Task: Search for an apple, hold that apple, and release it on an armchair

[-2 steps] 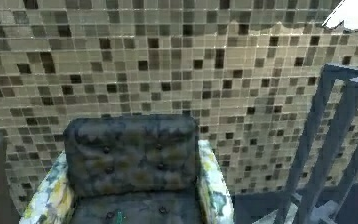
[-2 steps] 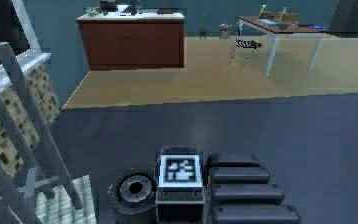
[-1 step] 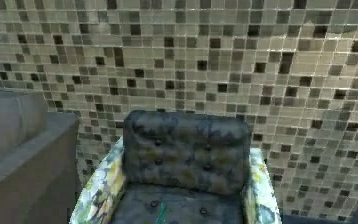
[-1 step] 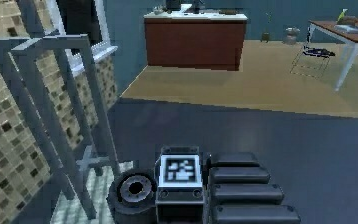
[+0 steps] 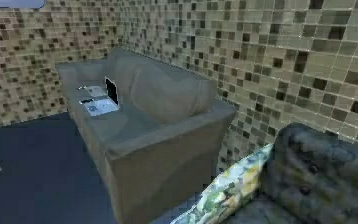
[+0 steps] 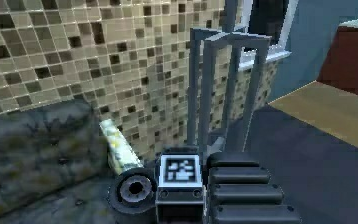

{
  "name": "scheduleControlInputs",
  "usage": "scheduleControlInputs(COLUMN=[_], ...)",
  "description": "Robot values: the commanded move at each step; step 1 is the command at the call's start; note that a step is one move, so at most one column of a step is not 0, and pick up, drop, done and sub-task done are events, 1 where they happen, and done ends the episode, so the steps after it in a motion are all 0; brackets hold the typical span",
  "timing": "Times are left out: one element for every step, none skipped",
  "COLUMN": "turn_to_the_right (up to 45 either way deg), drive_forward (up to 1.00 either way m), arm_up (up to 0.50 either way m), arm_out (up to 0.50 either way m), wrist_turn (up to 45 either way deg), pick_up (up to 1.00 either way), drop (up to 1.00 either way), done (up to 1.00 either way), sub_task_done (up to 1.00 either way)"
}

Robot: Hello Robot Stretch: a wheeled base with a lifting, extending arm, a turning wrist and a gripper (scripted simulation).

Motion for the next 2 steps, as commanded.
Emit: scheduleControlInputs(turn_to_the_right=[-30.0, 0.0], drive_forward=[0.00, 0.35], arm_up=[0.00, 0.00], arm_out=[0.00, 0.00], wrist_turn=[0.0, 0.0], pick_up=[0.00, 0.00], drop=[0.00, 0.00], done=[0.00, 0.00], sub_task_done=[0.00, 0.00])
